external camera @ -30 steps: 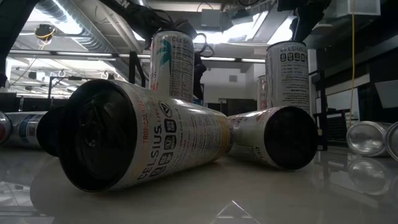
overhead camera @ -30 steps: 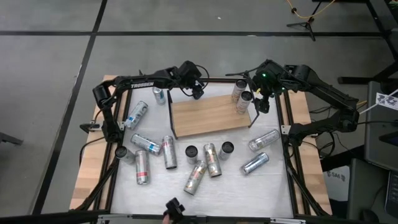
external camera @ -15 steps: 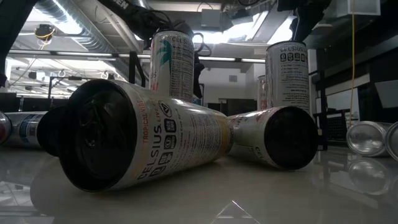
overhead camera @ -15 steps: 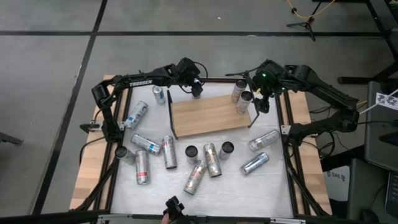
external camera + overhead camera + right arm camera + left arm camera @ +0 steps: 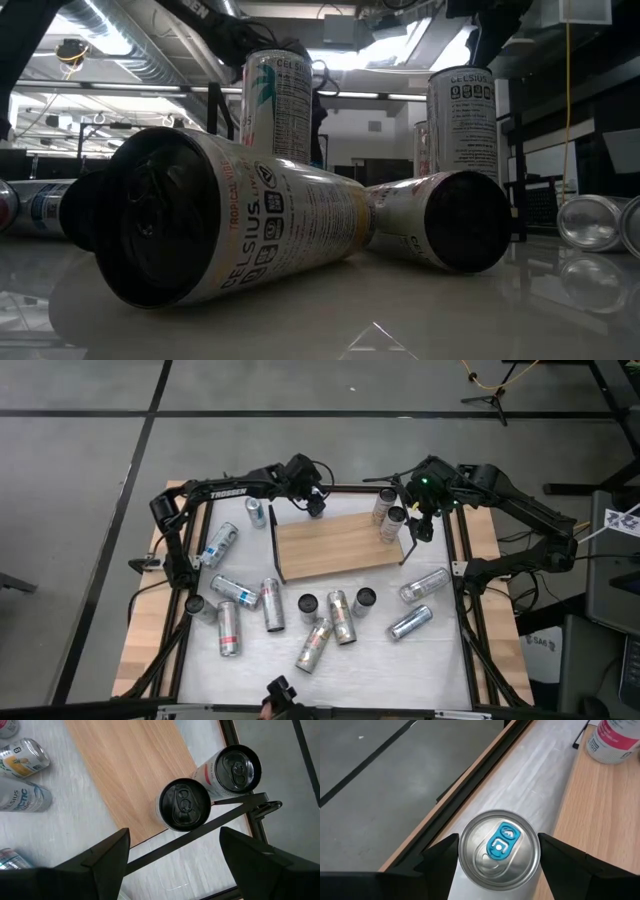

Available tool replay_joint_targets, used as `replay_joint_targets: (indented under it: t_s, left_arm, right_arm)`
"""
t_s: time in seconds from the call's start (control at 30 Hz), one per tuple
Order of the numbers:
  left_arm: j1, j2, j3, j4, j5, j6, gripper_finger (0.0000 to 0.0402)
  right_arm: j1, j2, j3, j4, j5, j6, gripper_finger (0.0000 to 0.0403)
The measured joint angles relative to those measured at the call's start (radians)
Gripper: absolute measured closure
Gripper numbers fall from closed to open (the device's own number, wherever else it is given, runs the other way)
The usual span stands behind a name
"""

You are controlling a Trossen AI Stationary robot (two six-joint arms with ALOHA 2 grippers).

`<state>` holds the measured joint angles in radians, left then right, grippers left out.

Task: Place canned beverage on shelf
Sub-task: Put the blue soda can on the shelf

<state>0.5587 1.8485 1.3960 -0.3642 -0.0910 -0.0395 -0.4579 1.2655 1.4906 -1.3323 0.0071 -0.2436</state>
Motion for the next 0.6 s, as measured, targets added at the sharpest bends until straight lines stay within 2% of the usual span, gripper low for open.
replay_joint_targets:
  t_s: [0.4,0.6]
  left_arm:
    - [-0.001,0.008,0.000,0.002,0.009,0.050,0.0147]
    - [0.000,0.011,0.000,-0.001,0.056,0.064,0.0147]
  right_arm:
    - [0.000,0.000,0.000,0.000,0.000,0.000,0.0100]
    - [0.000,0.000,0.000,0.000,0.000,0.000,0.0100]
